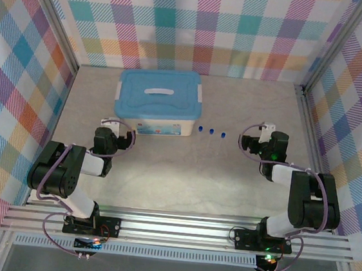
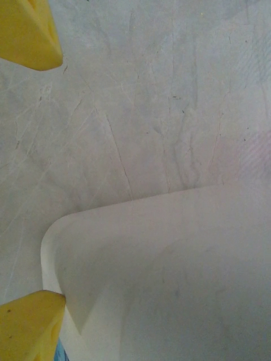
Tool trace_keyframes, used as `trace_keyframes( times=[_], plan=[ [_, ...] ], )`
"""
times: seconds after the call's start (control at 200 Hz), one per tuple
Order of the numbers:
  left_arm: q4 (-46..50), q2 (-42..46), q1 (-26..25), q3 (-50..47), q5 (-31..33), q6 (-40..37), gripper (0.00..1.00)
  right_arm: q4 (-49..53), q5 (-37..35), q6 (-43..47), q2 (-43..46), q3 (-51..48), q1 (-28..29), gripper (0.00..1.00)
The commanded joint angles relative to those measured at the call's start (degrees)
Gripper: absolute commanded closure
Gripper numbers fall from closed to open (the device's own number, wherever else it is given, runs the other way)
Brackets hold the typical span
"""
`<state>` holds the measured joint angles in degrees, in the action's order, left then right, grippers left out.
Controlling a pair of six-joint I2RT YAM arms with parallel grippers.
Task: Organize the chemistry lab equipment
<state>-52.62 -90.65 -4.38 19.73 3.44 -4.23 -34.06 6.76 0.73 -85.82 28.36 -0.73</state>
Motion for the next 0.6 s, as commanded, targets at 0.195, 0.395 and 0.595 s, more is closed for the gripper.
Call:
trace_keyframes(
  times=[0.195,0.395,0.595],
  plan=[
    [-2.6,-0.1,2.0,1.0,-1.7,2.7,0.0,-8.9,5.2,-0.3,-0.4,-3.1,-1.5,0.01],
    [-4.4,-0.2,2.1,0.2,-2.0,2.8,0.0,-14.0,5.7,0.0,-1.9,-5.3,-1.5,0.01],
    [-6.8,0.0,2.1,-1.2,3.5,4.7,0.0,-14.0,5.6,-0.1,-1.9,-5.2,-1.5,0.01]
  ],
)
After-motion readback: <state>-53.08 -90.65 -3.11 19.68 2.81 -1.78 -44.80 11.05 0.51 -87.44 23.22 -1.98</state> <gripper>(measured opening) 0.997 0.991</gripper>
